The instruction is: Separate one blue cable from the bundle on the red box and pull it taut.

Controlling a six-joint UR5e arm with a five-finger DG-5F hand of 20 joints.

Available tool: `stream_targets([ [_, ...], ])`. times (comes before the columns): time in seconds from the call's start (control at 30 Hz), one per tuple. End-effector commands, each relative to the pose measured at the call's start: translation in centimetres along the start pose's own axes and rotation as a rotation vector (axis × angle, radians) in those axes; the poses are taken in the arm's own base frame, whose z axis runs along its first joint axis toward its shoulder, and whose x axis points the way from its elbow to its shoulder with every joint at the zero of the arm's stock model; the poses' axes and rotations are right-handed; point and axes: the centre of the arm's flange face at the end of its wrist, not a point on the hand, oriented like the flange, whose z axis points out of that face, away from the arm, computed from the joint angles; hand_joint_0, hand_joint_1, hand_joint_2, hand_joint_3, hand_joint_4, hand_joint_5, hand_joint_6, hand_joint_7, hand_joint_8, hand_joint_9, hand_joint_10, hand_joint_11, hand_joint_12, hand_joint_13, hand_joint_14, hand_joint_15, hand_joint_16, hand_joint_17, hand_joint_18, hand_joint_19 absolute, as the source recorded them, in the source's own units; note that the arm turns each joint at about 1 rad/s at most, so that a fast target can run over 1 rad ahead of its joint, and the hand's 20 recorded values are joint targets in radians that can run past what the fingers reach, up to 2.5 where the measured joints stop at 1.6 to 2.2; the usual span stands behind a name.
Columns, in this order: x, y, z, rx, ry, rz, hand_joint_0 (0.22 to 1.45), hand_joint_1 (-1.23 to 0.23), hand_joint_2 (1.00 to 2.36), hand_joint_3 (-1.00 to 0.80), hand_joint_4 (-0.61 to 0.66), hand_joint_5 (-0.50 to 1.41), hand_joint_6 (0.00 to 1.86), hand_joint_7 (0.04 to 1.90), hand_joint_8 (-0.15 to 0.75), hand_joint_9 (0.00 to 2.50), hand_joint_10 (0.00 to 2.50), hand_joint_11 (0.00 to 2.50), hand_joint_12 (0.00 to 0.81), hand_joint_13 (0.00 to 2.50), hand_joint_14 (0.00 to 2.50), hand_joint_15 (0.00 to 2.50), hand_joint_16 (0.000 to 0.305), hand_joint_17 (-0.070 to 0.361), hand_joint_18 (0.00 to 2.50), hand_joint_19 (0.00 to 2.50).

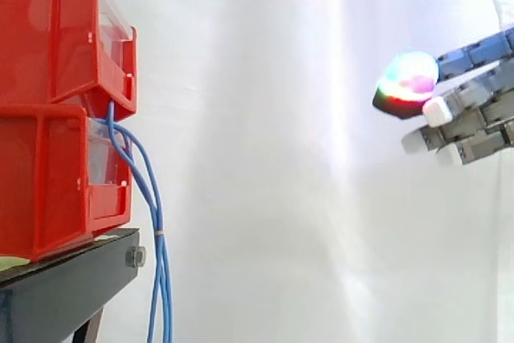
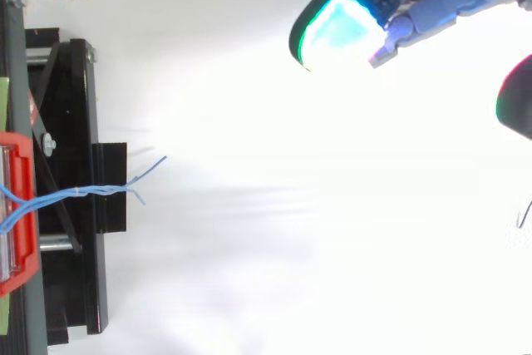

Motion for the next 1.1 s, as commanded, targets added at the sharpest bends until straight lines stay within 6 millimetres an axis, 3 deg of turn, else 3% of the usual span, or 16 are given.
stream_targets([
  [0.0,0.1,-0.9,0.3,0.022,-0.012,-0.01,0.52,-0.56,1.0,-0.48,0.28,-0.19,0.5,0.67,0.319,0.62,0.01,0.21,0.362,0.29,0.0,0.04,0.054,0.121,0.29,0.15],
  [0.17,0.9,-1.5,0.9,0.007,-0.005,-0.049,0.52,-0.56,1.0,-0.48,0.28,-0.19,0.5,0.67,0.319,0.62,0.0,0.2,0.363,0.29,0.0,0.04,0.054,0.121,0.29,0.15],
  [0.23,1.4,-2.5,1.4,0.018,0.002,-0.063,0.52,-0.56,1.0,-0.48,0.28,-0.19,0.5,0.68,0.316,0.61,0.0,0.2,0.363,0.29,0.0,0.04,0.054,0.121,0.29,0.15],
  [0.3,2.2,-5.9,2.6,0.065,0.011,-0.084,0.52,-0.56,1.0,-0.49,0.28,-0.19,0.5,0.68,0.318,0.61,0.01,0.21,0.362,0.29,0.0,0.04,0.054,0.121,0.29,0.15],
  [0.37,2.3,-5.9,2.6,0.065,0.012,-0.084,0.52,-0.56,1.0,-0.49,0.28,-0.19,0.5,0.68,0.316,0.61,0.01,0.21,0.362,0.29,0.0,0.04,0.054,0.121,0.29,0.15],
  [0.4,2.7,-7.1,3.0,0.072,0.014,-0.093,0.52,-0.56,1.0,-0.48,0.28,-0.19,0.5,0.68,0.319,0.61,0.0,0.2,0.362,0.29,0.0,0.04,0.054,0.121,0.29,0.16],
  [0.63,3.1,-6.8,4.0,0.008,-0.043,-0.103,0.52,-0.56,1.0,-0.48,0.28,-0.19,0.5,0.68,0.319,0.62,0.01,0.2,0.362,0.29,0.0,0.04,0.053,0.12,0.3,0.15],
  [0.73,3.3,-8.4,4.9,0.007,-0.077,-0.129,0.52,-0.56,1.0,-0.48,0.28,-0.19,0.5,0.68,0.318,0.62,0.0,0.21,0.362,0.29,0.0,0.04,0.054,0.12,0.3,0.15],
  [0.93,4.4,-8.4,5.7,-0.054,-0.082,-0.131,0.52,-0.56,1.0,-0.48,0.29,-0.19,0.5,0.68,0.319,0.62,0.0,0.2,0.362,0.29,0.0,0.04,0.053,0.12,0.3,0.16],
  [1.07,5.1,-10.8,6.3,-0.026,-0.072,-0.141,0.52,-0.56,1.0,-0.48,0.28,-0.19,0.5,0.68,0.317,0.62,0.0,0.2,0.362,0.3,0.0,0.05,0.053,0.12,0.31,0.16],
])
